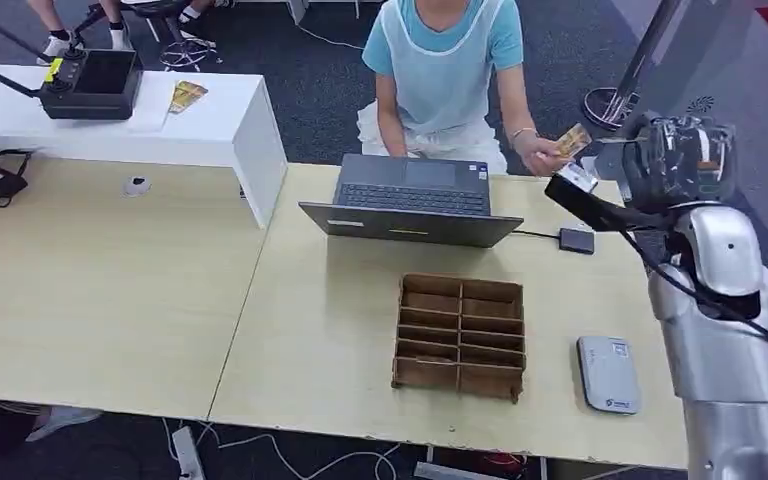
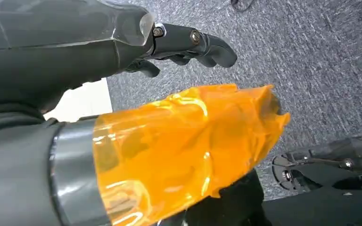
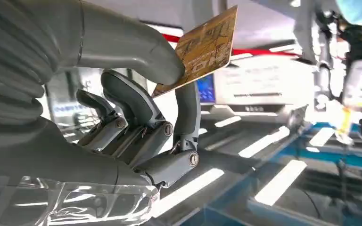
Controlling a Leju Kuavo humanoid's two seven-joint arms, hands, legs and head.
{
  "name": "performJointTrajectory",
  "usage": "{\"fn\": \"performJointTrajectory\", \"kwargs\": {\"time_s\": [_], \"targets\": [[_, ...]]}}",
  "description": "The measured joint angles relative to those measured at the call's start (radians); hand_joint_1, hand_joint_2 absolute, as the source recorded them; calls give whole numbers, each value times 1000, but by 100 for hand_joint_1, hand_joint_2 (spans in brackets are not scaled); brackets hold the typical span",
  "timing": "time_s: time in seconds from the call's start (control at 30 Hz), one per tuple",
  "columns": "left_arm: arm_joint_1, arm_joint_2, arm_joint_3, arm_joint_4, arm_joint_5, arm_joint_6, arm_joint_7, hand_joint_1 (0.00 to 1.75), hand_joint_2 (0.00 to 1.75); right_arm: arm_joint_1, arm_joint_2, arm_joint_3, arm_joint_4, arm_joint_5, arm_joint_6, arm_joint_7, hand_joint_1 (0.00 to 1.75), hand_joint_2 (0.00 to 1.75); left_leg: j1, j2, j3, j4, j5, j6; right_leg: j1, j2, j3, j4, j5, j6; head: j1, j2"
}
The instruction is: Pass the card to the sensor for recognition and then transmit it.
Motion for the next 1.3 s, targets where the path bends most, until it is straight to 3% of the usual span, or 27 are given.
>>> {"fn": "performJointTrajectory", "kwargs": {"time_s": [0.27, 0.97, 1.0, 1.03, 1.3], "targets": [[-1, 0, -8, 0, 0, 0, 0, 0, 0, -58, 0, 5, 83, -1, 8, 5, 175, 175, 0, 0, 0, 0, 0, 0, 0, 0, 0, 0, 0, 0, 0, 0], [-1, 0, -10, 0, 0, 0, 0, 0, 0, -73, 0, 16, 124, -15, 27, 23, 175, 175, 0, 0, -1, 0, 0, 0, 0, 0, 0, 0, 0, 0, 0, 0], [-1, 0, -10, 0, 0, -1, -2, 0, 0, -82, 2, 14, 134, -37, 48, 39, 117, 175, 0, 0, 0, 0, 0, 0, 0, 0, 0, 0, 0, 0, 0, 0], [-3, 0, -10, 0, 0, -2, -5, 0, 0, -91, 7, 6, 152, -61, 65, 55, 2, 175, 0, 0, 0, 0, 0, 0, 0, 0, 0, 0, 0, 0, 0, 0], [-11, -2, -16, 0, 0, -10, -10, 0, 0, -101, 36, -19, 265, -35, 8, 71, 0, 175, 0, 0, 0, 0, 1, -1, 0, 0, 0, 0, 1, 0, 0, 0]]}}
